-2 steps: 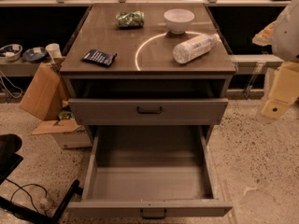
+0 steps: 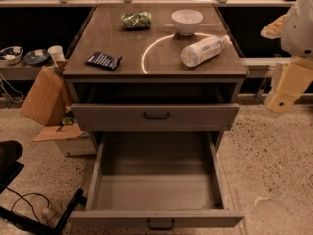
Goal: Place rxbar blueberry into middle drawer
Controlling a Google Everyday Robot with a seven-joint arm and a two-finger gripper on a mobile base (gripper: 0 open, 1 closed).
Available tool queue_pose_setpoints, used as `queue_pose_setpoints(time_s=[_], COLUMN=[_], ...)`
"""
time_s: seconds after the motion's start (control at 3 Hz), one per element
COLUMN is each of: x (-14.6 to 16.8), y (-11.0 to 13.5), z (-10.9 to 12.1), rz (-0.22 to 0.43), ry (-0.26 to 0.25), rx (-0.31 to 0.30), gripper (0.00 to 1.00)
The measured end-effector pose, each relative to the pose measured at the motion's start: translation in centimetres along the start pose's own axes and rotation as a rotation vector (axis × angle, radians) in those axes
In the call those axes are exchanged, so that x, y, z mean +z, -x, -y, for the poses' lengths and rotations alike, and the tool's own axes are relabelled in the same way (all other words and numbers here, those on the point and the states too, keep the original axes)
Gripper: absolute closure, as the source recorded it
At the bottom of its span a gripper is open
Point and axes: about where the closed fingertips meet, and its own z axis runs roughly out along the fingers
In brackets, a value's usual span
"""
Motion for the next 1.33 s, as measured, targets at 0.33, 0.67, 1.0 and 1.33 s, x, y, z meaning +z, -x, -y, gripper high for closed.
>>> queue_pose_setpoints(time_s=[0.33,0.67,1.0,1.33], x=[1.6,3.5,7.0,7.0], y=[1.7,4.4,7.9,7.9], z=[4.6,9.0,13.5,13.4], rz=[0.119,0.285,0.477,0.477], ry=[-0.049,-0.083,-0.121,-0.119], rx=[0.001,0.038,0.107,0.106], gripper=[0.0,0.0,0.0,0.0])
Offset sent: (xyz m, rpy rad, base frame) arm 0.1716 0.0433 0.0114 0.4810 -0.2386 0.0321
